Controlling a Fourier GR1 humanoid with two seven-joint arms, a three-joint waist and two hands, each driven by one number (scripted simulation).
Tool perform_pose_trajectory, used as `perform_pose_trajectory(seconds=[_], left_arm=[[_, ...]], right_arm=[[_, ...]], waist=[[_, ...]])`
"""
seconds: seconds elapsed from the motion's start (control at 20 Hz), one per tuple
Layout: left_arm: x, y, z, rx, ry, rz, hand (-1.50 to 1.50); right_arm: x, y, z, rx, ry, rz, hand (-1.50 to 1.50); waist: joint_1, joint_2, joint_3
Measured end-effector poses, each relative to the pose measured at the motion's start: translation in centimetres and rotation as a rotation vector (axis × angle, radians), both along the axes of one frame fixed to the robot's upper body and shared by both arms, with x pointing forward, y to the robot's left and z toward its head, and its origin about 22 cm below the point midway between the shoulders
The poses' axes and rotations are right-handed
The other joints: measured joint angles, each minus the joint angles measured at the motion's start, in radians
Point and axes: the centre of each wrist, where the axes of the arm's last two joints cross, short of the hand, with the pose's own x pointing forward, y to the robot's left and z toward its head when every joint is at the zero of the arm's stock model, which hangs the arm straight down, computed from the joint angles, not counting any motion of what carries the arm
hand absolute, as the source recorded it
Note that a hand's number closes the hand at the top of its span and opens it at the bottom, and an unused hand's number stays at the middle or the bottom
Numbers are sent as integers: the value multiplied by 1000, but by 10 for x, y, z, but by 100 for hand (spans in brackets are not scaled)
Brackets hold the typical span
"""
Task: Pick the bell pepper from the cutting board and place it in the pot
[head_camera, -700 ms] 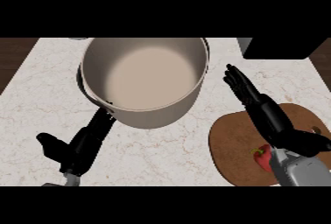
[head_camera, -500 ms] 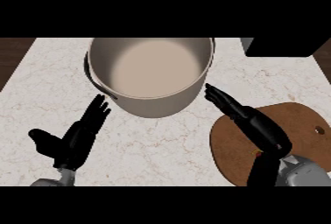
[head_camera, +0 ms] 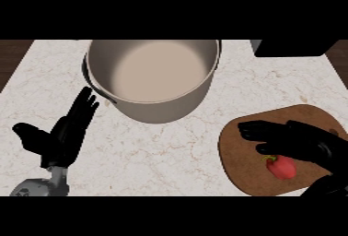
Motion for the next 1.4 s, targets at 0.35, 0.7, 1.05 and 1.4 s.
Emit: perform_pose_trajectory(seconds=[0.35, 0.7, 1.05, 1.4], left_arm=[[5, -3, 16, 13, -1, 23, 0], [8, -12, 22, 21, 5, 26, 0], [6, -12, 26, 28, 8, 27, 0], [7, -13, 22, 22, 7, 10, 0]], right_arm=[[-5, -74, 45, -151, -286, -132, -150], [-17, -108, 95, -428, -482, -166, -150], [-32, -110, 103, -666, -521, -153, -150], [-41, -101, 84, -773, -495, -143, -150]], waist=[[-8, 6, -2], [-4, 7, -5], [-1, 6, -7], [8, 9, -8]])
